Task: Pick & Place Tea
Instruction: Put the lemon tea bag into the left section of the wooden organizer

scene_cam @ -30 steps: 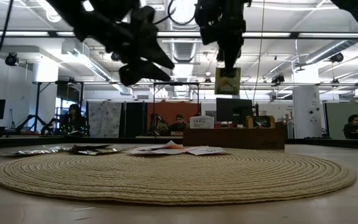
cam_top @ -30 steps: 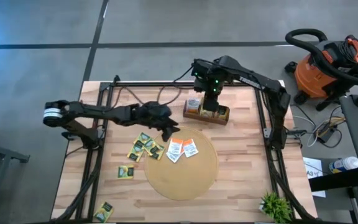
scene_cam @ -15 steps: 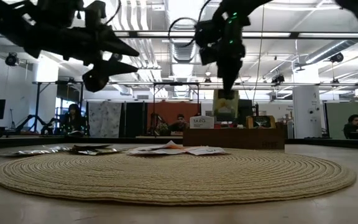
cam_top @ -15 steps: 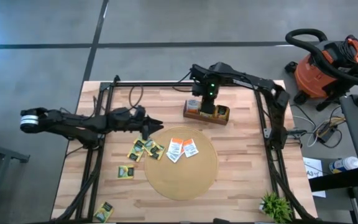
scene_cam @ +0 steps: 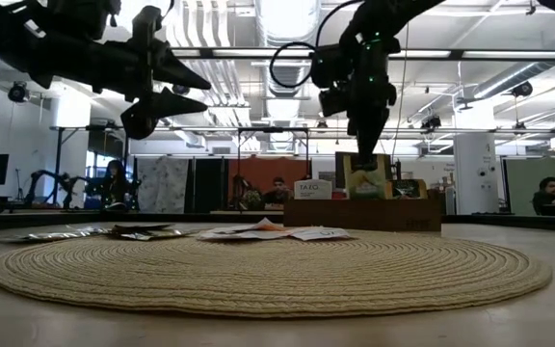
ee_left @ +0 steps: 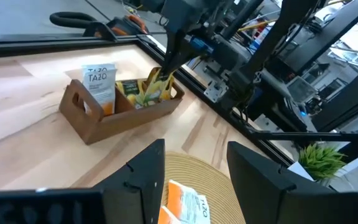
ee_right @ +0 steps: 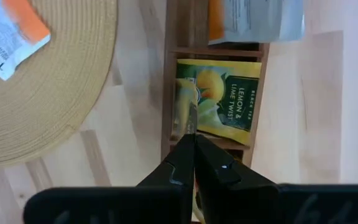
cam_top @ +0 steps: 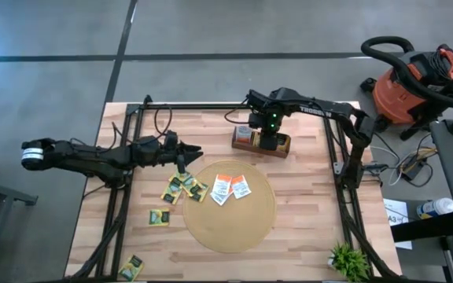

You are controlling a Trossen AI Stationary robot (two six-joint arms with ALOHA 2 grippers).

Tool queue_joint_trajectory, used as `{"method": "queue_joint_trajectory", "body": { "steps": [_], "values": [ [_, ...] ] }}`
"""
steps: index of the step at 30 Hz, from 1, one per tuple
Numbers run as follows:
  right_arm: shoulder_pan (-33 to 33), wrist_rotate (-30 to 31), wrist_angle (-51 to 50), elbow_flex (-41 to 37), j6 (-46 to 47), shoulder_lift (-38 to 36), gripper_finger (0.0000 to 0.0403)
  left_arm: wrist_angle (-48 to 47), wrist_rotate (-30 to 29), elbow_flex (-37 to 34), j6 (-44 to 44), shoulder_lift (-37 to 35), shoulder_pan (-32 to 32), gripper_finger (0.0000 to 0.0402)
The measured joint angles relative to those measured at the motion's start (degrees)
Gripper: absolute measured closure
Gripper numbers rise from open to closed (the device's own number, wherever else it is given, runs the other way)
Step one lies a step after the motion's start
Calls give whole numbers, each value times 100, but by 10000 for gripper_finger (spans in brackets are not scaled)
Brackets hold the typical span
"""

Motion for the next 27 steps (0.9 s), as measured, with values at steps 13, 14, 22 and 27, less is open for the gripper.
{"method": "queue_joint_trajectory", "body": {
  "steps": [13, 14, 22, 27],
  "values": [
    [-28, 24, 533, -79, 87, 4, 394, -30, -13, -7, -11, 5, 0, 234],
    [-42, 21, 533, -96, 90, 4, 394, -33, -15, -13, -11, 5, 0, 234],
    [-79, -36, 813, -578, 240, 4, 394, -40, -17, -31, -9, 6, 0, 234],
    [-76, -177, 892, -685, 243, 7, 394, -42, -41, -31, -7, 8, 0, 234]
  ]
}}
